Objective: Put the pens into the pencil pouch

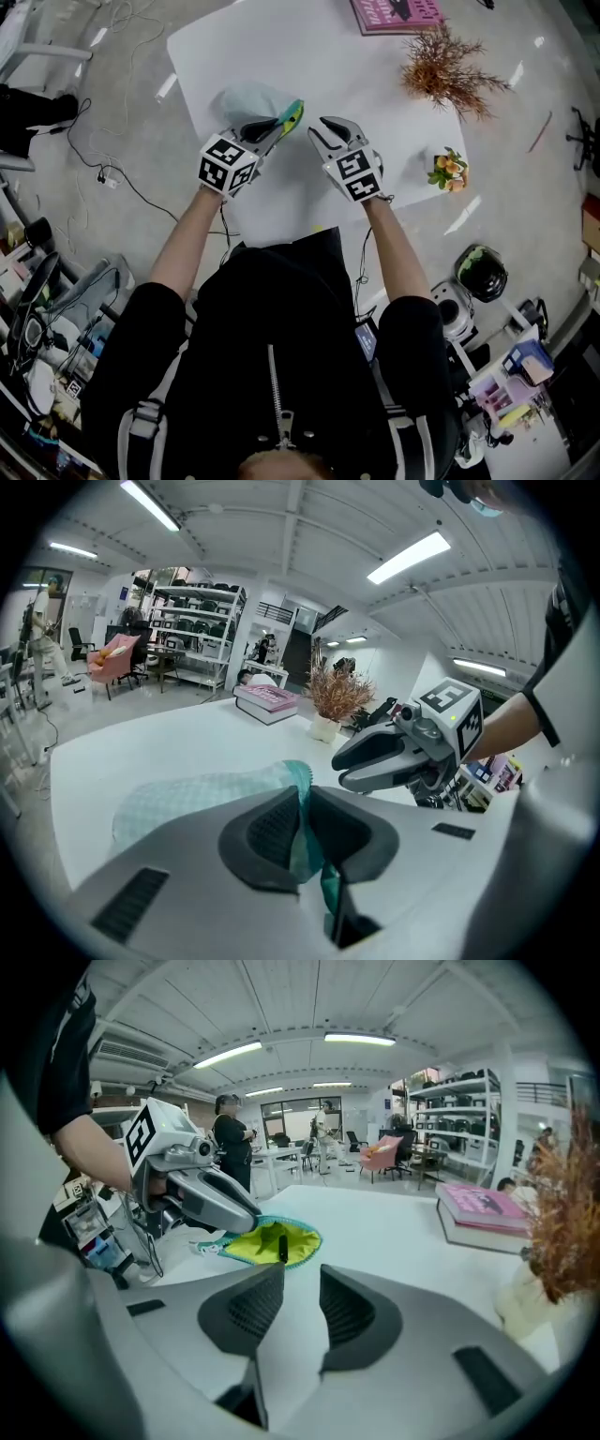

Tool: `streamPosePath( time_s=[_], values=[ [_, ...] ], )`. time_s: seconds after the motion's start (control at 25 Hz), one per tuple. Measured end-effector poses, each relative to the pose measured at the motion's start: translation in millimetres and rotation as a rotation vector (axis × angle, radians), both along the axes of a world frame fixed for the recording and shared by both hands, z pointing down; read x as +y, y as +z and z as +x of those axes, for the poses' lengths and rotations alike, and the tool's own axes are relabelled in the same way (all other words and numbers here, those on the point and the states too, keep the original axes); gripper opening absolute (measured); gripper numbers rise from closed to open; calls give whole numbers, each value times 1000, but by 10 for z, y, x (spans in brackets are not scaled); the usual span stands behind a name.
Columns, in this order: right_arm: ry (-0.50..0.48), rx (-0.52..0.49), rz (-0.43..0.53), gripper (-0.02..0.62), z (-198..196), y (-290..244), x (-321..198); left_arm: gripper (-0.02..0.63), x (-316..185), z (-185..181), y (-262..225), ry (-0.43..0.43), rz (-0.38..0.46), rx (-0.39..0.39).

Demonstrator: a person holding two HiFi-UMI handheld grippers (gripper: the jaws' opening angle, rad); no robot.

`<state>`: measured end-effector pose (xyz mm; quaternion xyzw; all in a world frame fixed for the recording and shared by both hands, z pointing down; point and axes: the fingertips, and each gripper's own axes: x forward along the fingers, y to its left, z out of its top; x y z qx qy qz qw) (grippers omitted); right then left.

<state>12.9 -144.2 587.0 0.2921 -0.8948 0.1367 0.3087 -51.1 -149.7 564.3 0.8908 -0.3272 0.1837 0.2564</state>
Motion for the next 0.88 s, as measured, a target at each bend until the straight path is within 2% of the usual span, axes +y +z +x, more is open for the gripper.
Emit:
streamPosePath(
  time_s=[0.52,0.88],
  values=[
    [142,137,-61,143,1167,311,328,54,15,44,109,8,-8,-30],
    [155,250,-144,146,1640,691,483,54,-2,30,161,-1,-20,-46]
  ],
)
